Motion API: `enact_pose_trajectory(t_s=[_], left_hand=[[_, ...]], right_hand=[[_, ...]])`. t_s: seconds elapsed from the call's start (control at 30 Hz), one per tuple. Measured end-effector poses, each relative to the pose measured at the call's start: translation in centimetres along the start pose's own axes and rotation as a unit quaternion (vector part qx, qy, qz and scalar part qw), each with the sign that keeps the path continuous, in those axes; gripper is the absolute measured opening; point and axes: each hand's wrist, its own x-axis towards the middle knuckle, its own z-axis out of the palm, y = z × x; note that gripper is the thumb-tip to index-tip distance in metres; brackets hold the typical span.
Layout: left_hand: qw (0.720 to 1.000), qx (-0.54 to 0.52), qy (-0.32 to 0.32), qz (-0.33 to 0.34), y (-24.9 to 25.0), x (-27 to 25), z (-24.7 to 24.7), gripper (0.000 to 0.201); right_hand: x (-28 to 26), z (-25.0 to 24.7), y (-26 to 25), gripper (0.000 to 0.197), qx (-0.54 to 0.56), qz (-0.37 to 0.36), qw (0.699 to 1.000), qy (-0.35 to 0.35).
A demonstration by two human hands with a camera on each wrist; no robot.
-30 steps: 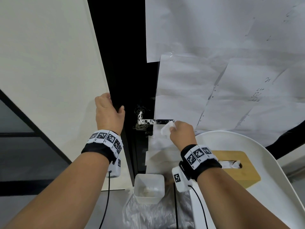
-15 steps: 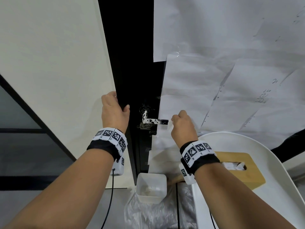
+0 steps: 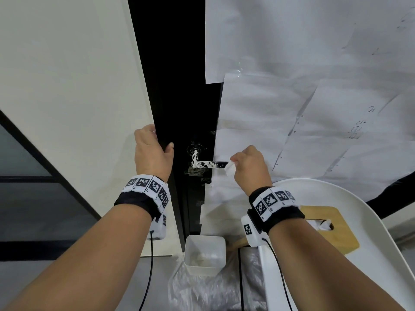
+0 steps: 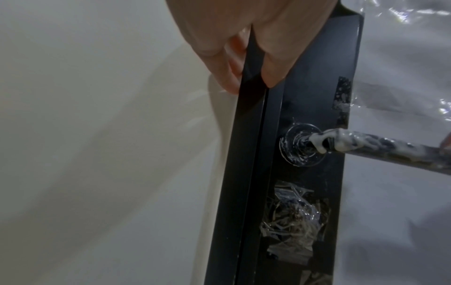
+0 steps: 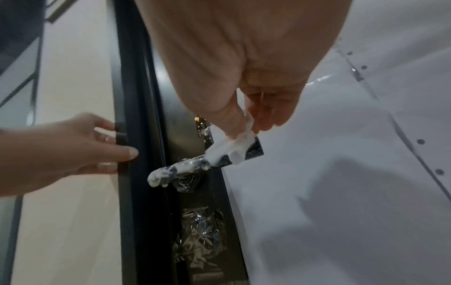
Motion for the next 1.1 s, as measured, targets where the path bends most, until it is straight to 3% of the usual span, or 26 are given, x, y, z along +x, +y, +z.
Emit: enact_pose_trajectory(t_s=[0.17,0.3,0.5,0.7,0.83,0.97,1.1], left_hand=[[1.000,0.000,-0.003,0.005,-0.2,0.0,0.1,0.053],[1.000,0.007,0.001,0.007,0.0,0.0,0.1,0.053],[1.000,0.003,-0.001,0.006,0.1,0.0,-0.1,0.052],[1.000,0.009,-0.001,0.016,0.1,-0.1,0.0,0.053],[1.000,0.011,0.002,0.011,0.1,-0.1,0.1,0.052],[1.000,0.006,0.003,0.015,0.1,-0.1,0.1,0.052],[1.000,0.003,0.001,0.009,0.1,-0.1,-0.1,0.052]], right_hand=[[-0.7,-0.1,-1.0,0.018,-0.112,-0.030,0.993,-0.013],[0.0,0.0,-1.4,0.022,-0.115,-0.031,0.991,-0.062],[-0.8,-0.2,-1.0,0.022,-0.090,-0.019,0.995,-0.032],[-1.3,-0.9,1.3,0.026,-0.066,0.072,0.995,-0.004],[-1.0,-0.8,0.3,0.029,-0.044,0.032,0.998,0.028],[-0.7,-0.1,-1.0,0.030,-0.055,-0.017,0.998,-0.006],[-0.6,-0.3,-1.2,0.030,-0.072,0.005,0.997,-0.028]])
